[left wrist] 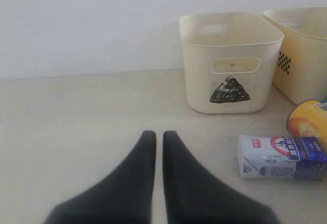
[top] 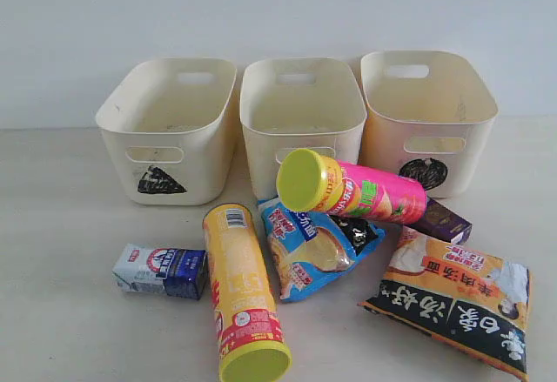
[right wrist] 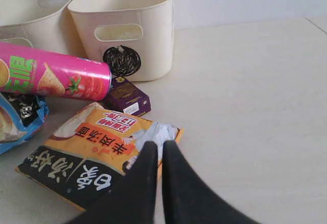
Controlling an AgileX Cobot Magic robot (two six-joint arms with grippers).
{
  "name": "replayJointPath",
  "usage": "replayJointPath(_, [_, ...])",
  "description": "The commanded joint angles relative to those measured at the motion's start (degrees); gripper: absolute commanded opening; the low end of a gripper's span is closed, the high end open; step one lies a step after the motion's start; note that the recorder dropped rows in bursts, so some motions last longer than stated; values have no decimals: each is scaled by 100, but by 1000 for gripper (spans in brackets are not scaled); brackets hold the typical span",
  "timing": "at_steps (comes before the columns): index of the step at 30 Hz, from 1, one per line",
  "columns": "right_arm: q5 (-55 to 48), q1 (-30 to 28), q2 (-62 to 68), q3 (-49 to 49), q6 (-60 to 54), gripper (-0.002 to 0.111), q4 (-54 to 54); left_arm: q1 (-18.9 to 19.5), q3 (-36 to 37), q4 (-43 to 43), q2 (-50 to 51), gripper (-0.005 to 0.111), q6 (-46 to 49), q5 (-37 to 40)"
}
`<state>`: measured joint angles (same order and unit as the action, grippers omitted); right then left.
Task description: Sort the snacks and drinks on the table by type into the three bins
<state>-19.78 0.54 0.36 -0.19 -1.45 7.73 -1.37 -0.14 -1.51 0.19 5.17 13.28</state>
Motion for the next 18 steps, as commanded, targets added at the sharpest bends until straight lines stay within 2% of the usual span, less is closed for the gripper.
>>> replayJointPath(1, [19,5,-36,19,-58,1,-29,19,14,-1,-19,4,21,-40])
replayJointPath(6, [86,5,-36,19,-79,1,-82,19,14,-1,-19,4,21,-40])
replayJointPath(9, [595,5,-36,19,-77,1,-93,19,14,-1,-19,4,21,-40])
replayJointPath(11, [1270,5,-36,19,-63,1,-78,19,14,-1,-19,4,21,-40])
replayJointPath(14, [3019,5,-36,19,-52,1,-78,19,14,-1,-19,4,21,-40])
replayJointPath(18, [4859,5,-36,19,-52,1,-78,19,14,-1,-19,4,21,-40])
